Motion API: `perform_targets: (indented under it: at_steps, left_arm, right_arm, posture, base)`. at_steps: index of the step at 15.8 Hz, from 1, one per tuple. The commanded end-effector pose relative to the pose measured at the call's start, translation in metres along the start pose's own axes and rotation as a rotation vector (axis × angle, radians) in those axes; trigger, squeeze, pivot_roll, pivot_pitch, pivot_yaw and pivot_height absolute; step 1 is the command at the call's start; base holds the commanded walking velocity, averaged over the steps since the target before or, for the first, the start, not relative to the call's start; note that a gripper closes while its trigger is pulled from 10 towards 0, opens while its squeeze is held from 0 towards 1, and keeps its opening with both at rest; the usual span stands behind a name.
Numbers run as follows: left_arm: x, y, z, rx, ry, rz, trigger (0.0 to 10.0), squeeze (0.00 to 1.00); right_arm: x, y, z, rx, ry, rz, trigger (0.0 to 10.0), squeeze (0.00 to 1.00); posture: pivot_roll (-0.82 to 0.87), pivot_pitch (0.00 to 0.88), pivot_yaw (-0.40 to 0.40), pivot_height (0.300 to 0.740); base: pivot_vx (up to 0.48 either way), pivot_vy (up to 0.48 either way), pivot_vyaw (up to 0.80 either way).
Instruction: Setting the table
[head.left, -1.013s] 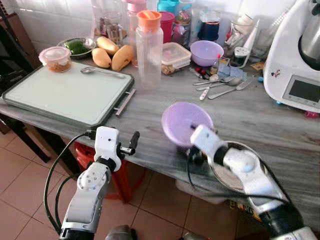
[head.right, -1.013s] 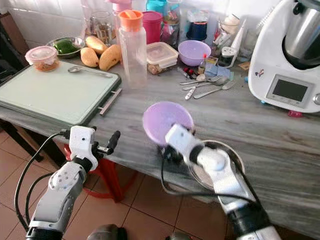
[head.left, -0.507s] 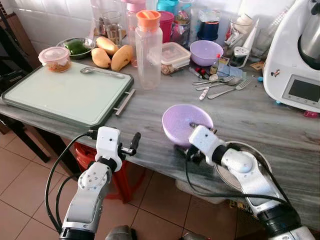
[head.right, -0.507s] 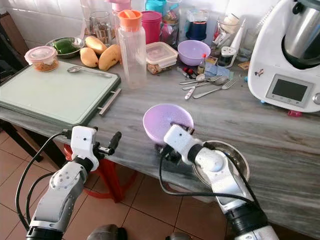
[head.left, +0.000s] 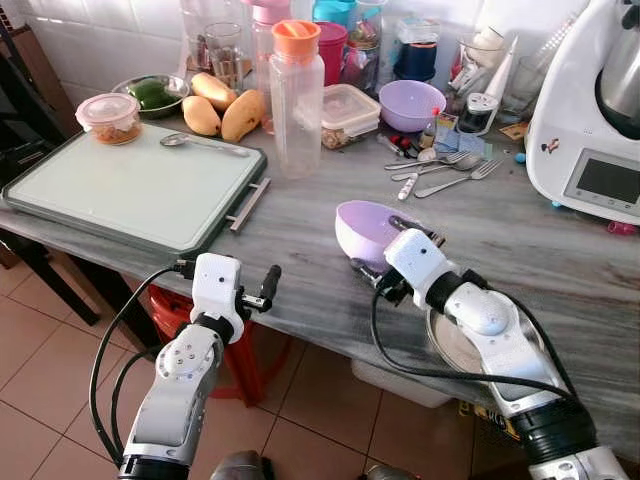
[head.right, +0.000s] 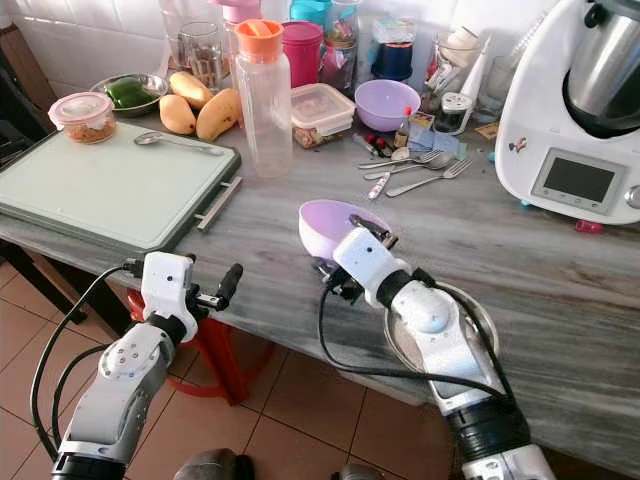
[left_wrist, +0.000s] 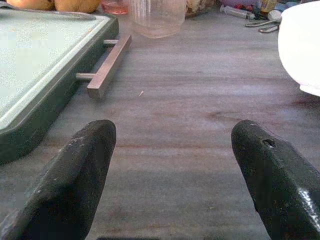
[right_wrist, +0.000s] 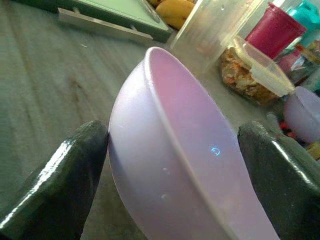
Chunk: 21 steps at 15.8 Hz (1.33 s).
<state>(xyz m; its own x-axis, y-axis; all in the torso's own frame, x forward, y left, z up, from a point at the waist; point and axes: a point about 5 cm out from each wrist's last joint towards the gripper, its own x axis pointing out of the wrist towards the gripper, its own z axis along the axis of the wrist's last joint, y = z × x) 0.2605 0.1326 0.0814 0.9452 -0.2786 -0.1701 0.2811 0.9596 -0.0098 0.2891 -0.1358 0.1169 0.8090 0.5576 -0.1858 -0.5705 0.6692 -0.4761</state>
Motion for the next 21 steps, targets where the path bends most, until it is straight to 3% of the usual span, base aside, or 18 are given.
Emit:
perform_targets:
  at_steps: [1,8,10,14,18,21]
  left_arm:
    - [0.001,-0.001,-0.001,0.008,0.013,-0.015,10.0,0.00]
    - [0.003,-0.002,-0.007,0.016,0.063,-0.031,10.0,0.00]
    - [0.003,-0.003,-0.007,0.018,0.066,-0.033,10.0,0.00]
    - [0.002,-0.001,-0.006,0.016,0.057,-0.023,10.0,0.00]
    - [0.003,-0.001,-0.004,0.019,0.049,-0.027,10.0,0.00]
    - [0.004,0.000,0.000,0.015,0.039,-0.047,10.0,0.00]
  right_arm:
    - [-0.001,0.000,0.003,0.005,-0.020,0.003,10.0,1.00]
    - [-0.001,0.014,0.020,0.226,-0.160,0.094,10.0,1.00]
    - [-0.002,0.014,0.022,0.232,-0.179,0.074,10.0,1.00]
    - [-0.011,-0.020,0.041,0.105,-0.266,-0.326,10.0,1.00]
    - [-0.033,-0.028,0.038,0.038,-0.236,-0.549,10.0,1.00]
    - [-0.053,-0.024,0.025,0.056,-0.148,-0.651,10.0,0.95]
  posture:
    - [-0.02,0.000,0.001,0.740]
    - [-0.02,0.000,0.000,0.740]
    - [-0.02,0.000,-0.001,0.740]
    - [-0.02,0.000,-0.004,0.740]
    - [-0.03,0.000,-0.002,0.740]
    - [-0.04,0.000,0.005,0.740]
  base:
    - [0.000,0.000,0.00]
    - [0.000,0.000,0.00]
    - [0.000,0.000,0.00]
    - [0.000,0.000,0.00]
    - [0.000,0.000,0.00]
    - [0.000,0.000,0.00]
